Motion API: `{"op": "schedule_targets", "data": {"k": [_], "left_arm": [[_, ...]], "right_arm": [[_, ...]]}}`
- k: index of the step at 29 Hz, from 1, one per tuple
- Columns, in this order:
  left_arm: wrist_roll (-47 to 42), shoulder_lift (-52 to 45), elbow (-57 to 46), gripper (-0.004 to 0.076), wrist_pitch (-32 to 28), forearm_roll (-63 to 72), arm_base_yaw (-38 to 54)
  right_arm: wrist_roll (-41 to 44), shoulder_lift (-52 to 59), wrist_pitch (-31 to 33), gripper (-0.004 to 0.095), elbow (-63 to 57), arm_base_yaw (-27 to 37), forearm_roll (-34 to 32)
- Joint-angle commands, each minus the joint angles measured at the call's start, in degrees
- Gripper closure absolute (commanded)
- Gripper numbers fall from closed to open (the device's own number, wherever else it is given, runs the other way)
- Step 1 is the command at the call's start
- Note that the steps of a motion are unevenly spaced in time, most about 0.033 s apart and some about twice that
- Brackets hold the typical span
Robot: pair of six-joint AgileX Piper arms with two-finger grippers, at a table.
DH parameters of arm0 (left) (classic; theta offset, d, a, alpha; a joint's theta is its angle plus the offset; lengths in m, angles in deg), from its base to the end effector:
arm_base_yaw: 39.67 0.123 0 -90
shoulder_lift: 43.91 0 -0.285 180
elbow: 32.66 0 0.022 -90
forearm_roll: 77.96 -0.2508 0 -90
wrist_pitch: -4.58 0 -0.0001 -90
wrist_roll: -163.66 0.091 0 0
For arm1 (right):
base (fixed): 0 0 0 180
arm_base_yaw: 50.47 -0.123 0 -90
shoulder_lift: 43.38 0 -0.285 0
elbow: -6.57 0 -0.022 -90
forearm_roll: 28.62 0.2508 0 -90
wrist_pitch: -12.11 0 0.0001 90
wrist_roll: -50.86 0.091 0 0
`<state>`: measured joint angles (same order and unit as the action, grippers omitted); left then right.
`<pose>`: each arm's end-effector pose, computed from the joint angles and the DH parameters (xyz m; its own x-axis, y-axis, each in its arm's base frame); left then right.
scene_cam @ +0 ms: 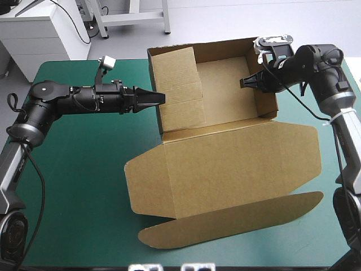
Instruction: Fold the box
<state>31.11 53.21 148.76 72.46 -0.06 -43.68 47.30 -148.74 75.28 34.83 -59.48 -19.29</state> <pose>0.3128 -0.1046 0.3818 -0.7051 -0.0454 -0.7077 0.6466 0.3687 -0.6679 0.3662 0.0714 0.4063 -0.7590 -0.1085 -0.6419 -0.2379 0.9641 0.1184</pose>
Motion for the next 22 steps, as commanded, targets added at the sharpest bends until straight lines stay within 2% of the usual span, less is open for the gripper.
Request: {"op": "schedule_targets", "data": {"k": [1,6,12,17,22], "left_arm": [[-3.5,-2.49,1.98,0.0083,-5.04,-0.62,-0.17],[-7.45,-2.49,7.56,0.0139,-5.98,-8.41,-2.19],[-20.57,-2.49,17.21,0.0153,-10.63,-31.48,-8.48],[-32.29,-2.49,21.56,0.0155,-11.08,-51.03,-13.22],[-39.91,-2.49,21.97,0.0157,-10.4,-60.29,-16.53]], "right_arm": [[1.33,3.13,-4.37,0.0925,1.98,-0.63,5.02],[5.3,3.03,-7.75,0.0921,1.98,-3.41,-0.26],[11.09,3.03,-10.54,0.0921,1.98,-7.92,-8.83],[12.47,3.03,-11.47,0.0921,1.98,-8.96,-9.0],[12.58,3.03,-11.77,0.0921,1.98,-8.96,-7.98]]}}
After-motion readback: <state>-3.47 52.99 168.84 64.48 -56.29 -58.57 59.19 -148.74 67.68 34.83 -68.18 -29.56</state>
